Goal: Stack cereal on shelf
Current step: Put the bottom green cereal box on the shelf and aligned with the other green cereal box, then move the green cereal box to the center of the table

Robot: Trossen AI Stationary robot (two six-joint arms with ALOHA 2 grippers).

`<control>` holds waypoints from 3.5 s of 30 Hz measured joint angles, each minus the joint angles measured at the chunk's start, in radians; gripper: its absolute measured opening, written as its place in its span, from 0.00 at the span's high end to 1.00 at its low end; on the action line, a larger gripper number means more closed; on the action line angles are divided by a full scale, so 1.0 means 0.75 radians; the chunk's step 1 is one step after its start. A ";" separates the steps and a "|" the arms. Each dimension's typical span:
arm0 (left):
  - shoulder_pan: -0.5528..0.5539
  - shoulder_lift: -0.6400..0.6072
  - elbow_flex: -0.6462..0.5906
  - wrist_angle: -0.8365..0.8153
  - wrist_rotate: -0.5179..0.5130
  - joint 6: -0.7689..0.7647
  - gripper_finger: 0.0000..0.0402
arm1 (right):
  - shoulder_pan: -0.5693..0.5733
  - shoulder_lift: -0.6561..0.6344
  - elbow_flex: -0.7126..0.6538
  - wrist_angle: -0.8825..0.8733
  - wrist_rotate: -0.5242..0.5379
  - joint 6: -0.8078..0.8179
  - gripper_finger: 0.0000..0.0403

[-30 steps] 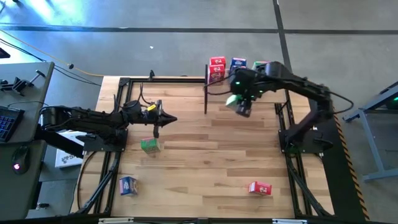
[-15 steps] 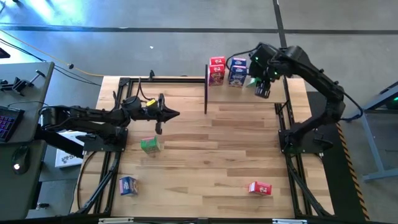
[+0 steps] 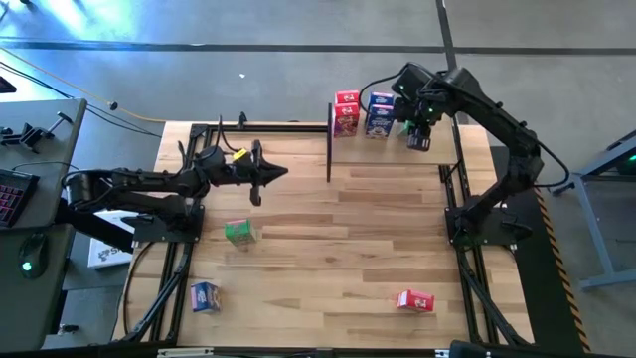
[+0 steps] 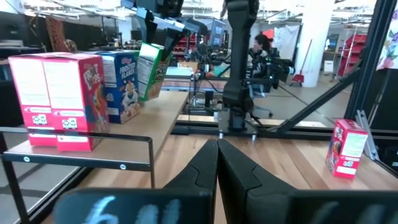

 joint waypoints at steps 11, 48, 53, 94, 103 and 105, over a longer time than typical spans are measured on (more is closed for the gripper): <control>0.034 0.000 0.001 0.010 0.050 -0.015 1.00 | 0.000 -0.001 0.000 -0.001 0.019 0.005 0.47; 0.034 0.000 0.001 0.009 0.049 -0.041 1.00 | 0.152 -0.328 -0.583 0.556 0.055 0.915 0.99; 0.034 0.000 0.001 0.009 0.049 -0.042 1.00 | 0.148 -0.405 -0.783 0.741 0.084 0.976 0.98; 0.034 0.000 0.001 0.017 -0.039 -0.135 1.00 | 0.193 -0.511 -0.878 0.807 0.217 0.991 1.00; -0.010 0.001 0.016 -0.039 -0.110 -0.135 1.00 | 0.461 -0.802 -1.264 1.306 0.231 1.003 1.00; -0.049 0.001 0.016 -0.040 -0.110 -0.117 1.00 | 0.521 -0.841 -1.404 1.569 0.177 0.970 1.00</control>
